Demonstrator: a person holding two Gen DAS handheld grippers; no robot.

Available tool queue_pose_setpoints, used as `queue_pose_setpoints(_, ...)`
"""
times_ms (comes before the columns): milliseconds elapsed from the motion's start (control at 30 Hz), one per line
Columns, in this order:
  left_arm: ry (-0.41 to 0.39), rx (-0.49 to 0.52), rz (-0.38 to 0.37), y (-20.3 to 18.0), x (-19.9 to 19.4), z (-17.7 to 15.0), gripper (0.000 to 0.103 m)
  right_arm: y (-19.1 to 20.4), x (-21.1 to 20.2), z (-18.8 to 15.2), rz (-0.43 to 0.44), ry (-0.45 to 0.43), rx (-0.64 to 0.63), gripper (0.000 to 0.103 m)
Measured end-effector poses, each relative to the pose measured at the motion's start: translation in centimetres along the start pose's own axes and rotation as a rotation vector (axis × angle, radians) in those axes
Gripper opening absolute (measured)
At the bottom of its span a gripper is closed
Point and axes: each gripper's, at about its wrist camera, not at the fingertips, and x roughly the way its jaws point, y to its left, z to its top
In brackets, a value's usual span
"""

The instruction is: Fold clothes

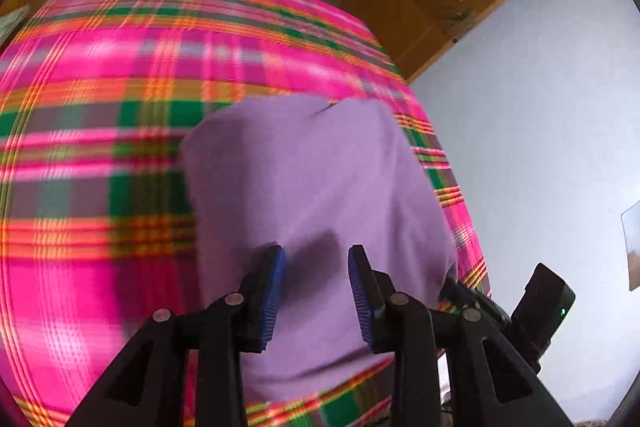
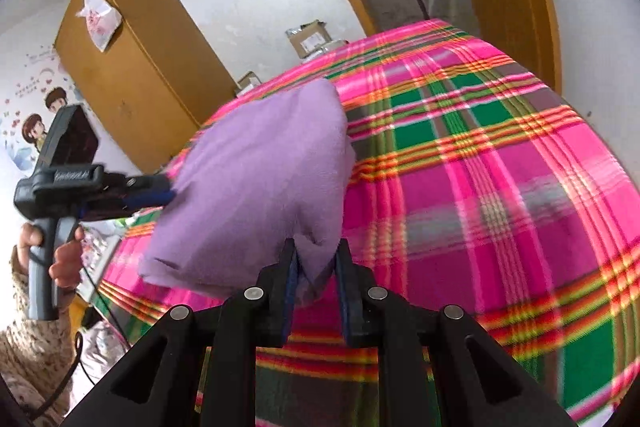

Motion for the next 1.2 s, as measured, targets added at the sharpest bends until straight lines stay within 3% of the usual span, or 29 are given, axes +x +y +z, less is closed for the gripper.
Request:
queue_pose_setpoints(200, -0.013, -0.039, -0.015, 2.1, -0.1, -2.5, 0.033, -0.2, -1.5, 0.0, -0.109, -0.044, -0.011, 0.018)
queue_pose_setpoints(467, -0.024, -0.038, -0.042, 2.2, 0.3, -4.8, 0.033, 4.3, -1.8, 2.1, -0.138, -0.126, -0.213, 0.018)
queue_pose_setpoints(667, -0.041, 0.003, -0.032, 1.8, 0.2, -6.3, 0.033, 3.9, 1.0, 1.4, -0.156, -0.026, -0.262, 0.018)
queue_pose_setpoints(867, -0.043, 0.008, -0.041, 1.5, 0.4, -6.8, 0.033, 2.7, 1.0, 0.0, -0.169, 0.004, -0.228, 0.027)
queue_pose_setpoints(1200, -0.033, 0.039, -0.017, 0.3, 1.1, -7.7, 0.033, 1.9, 1.2, -1.1, -0.216, 0.060, -0.230, 0.027)
